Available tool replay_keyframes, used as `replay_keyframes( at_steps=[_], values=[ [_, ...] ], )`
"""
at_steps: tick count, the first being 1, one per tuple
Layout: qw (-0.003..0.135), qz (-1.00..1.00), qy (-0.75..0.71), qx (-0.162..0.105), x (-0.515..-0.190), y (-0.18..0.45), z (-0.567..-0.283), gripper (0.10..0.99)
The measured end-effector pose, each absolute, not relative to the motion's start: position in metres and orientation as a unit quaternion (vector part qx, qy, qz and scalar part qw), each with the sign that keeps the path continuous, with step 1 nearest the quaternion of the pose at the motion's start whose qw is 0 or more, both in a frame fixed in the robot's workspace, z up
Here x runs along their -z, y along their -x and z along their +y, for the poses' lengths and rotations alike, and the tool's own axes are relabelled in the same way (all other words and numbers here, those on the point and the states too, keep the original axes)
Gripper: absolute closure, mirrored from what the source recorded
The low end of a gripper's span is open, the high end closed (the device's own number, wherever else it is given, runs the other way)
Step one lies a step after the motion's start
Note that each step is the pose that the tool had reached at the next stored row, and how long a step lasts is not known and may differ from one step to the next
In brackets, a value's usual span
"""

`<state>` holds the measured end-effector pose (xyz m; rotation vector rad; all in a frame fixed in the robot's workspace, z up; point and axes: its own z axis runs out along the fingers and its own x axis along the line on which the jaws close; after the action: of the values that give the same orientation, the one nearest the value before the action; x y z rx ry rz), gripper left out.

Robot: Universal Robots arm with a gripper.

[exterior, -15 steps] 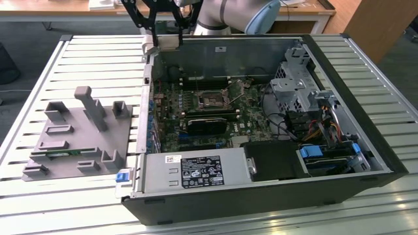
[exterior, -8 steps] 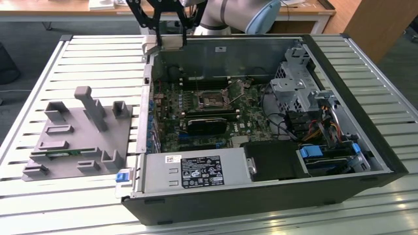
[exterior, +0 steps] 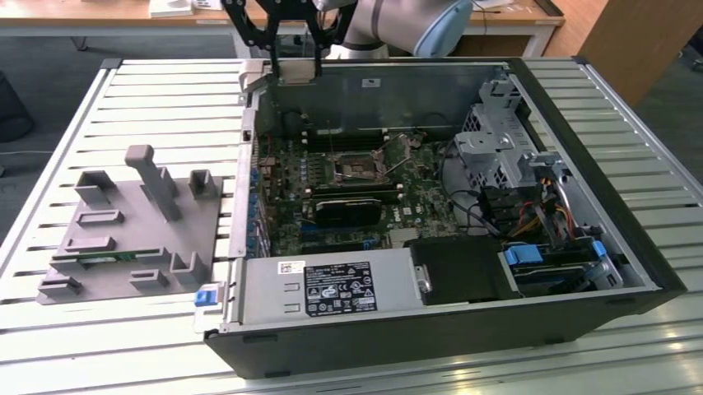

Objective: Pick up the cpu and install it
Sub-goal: 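Pick up the cpu and move it towards the insertion slot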

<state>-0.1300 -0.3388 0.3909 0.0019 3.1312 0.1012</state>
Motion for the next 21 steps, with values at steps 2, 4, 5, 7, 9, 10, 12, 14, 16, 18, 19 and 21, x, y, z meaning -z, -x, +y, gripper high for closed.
replay_keyframes(
  at_steps=[2, 4, 5, 7, 9, 10, 12, 14, 16, 18, 19, 21],
  values=[
    [0.004, 0.999, -0.001, -0.032, -0.391, 0.128, -0.339, 0.545],
    [0.004, 0.999, -0.001, -0.032, -0.391, 0.125, -0.339, 0.545],
    [0.004, 0.999, -0.001, -0.032, -0.391, 0.124, -0.339, 0.545],
    [0.004, 0.999, -0.001, -0.032, -0.391, 0.122, -0.339, 0.545],
    [0.004, 0.999, -0.001, -0.032, -0.391, 0.12, -0.339, 0.545],
    [0.004, 0.999, -0.001, -0.032, -0.391, 0.118, -0.339, 0.545],
    [0.004, 0.999, -0.001, -0.032, -0.391, 0.116, -0.339, 0.545],
    [0.004, 0.999, -0.001, -0.032, -0.391, 0.114, -0.339, 0.545],
    [0.004, 0.999, -0.001, -0.032, -0.391, 0.112, -0.339, 0.545],
    [0.004, 0.999, -0.001, -0.032, -0.391, 0.11, -0.339, 0.545],
    [0.004, 0.999, -0.001, -0.032, -0.391, 0.11, -0.339, 0.545],
    [0.004, 0.999, -0.001, -0.032, -0.391, 0.108, -0.339, 0.545]
  ],
)
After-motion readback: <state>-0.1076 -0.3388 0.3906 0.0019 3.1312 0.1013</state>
